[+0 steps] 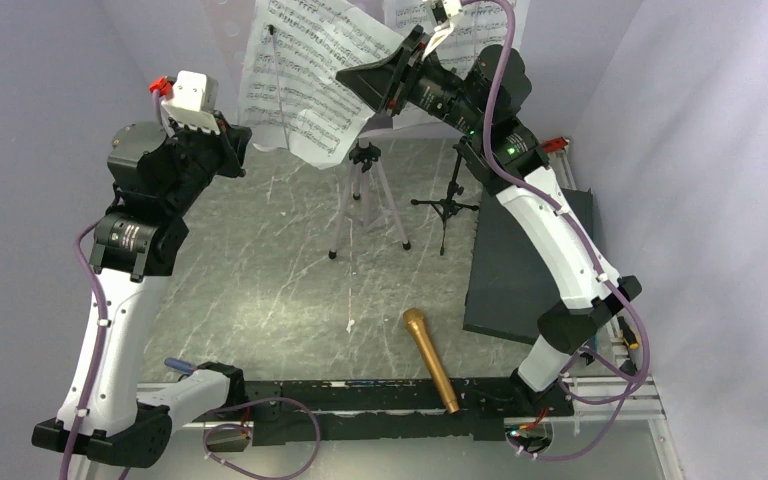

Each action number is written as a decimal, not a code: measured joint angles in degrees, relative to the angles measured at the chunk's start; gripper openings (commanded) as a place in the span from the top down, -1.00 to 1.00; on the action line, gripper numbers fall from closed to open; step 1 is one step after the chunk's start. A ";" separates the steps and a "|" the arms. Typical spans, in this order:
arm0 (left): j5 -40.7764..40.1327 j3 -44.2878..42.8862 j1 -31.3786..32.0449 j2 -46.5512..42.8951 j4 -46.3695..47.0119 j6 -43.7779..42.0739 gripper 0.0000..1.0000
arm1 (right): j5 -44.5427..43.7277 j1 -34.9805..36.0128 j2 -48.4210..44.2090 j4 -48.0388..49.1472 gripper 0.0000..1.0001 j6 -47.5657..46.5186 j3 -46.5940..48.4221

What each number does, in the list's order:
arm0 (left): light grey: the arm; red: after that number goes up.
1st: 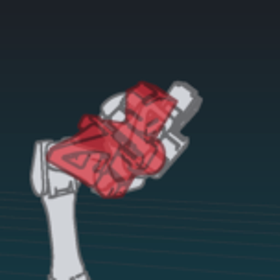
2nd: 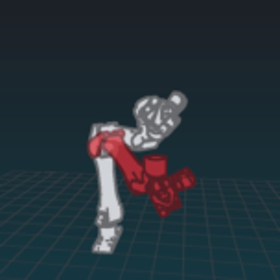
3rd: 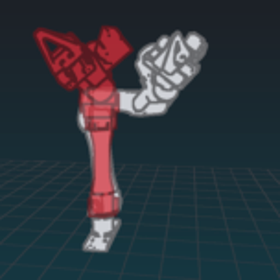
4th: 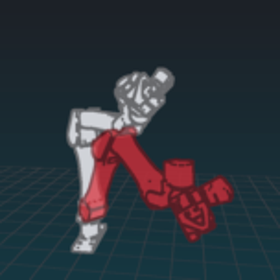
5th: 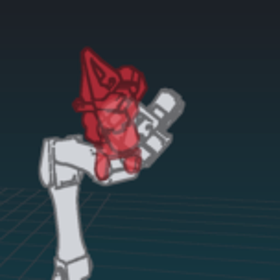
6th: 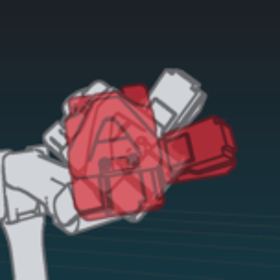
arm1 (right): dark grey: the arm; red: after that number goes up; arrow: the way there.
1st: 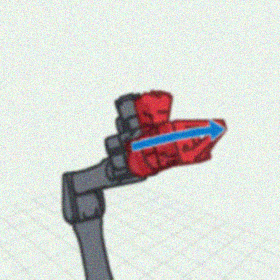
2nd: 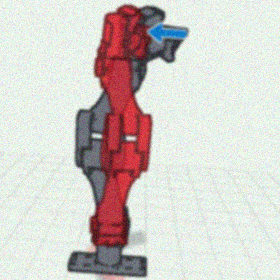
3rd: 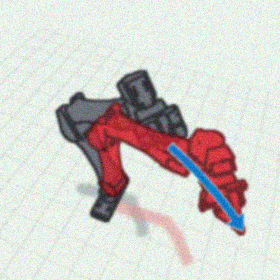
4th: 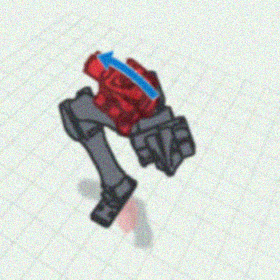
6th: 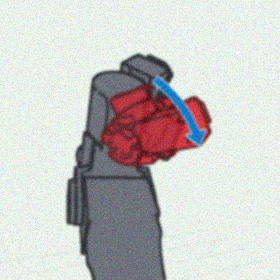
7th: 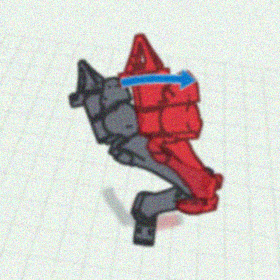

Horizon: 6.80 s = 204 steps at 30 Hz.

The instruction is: Set up the instrument practice props

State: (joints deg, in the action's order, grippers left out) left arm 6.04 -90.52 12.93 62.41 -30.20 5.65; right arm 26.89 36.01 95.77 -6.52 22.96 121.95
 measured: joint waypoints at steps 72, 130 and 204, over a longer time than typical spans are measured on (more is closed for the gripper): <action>-8.11 28.22 0.00 -13.81 33.88 33.35 0.95 | -3.89 0.09 1.68 1.27 -0.08 -0.24 -1.51; -13.35 29.64 0.00 -15.82 23.85 28.76 -0.38 | -3.93 1.09 2.75 0.35 0.68 0.59 -0.74; -2.12 12.09 -0.11 -4.81 17.20 7.28 0.04 | -3.98 0.98 5.92 -0.68 1.00 -0.28 6.67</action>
State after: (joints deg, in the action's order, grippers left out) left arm 3.92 -78.43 12.82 57.60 -12.99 12.93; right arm 22.92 36.99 101.69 -7.20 22.68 128.62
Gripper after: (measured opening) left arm 0.550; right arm 0.010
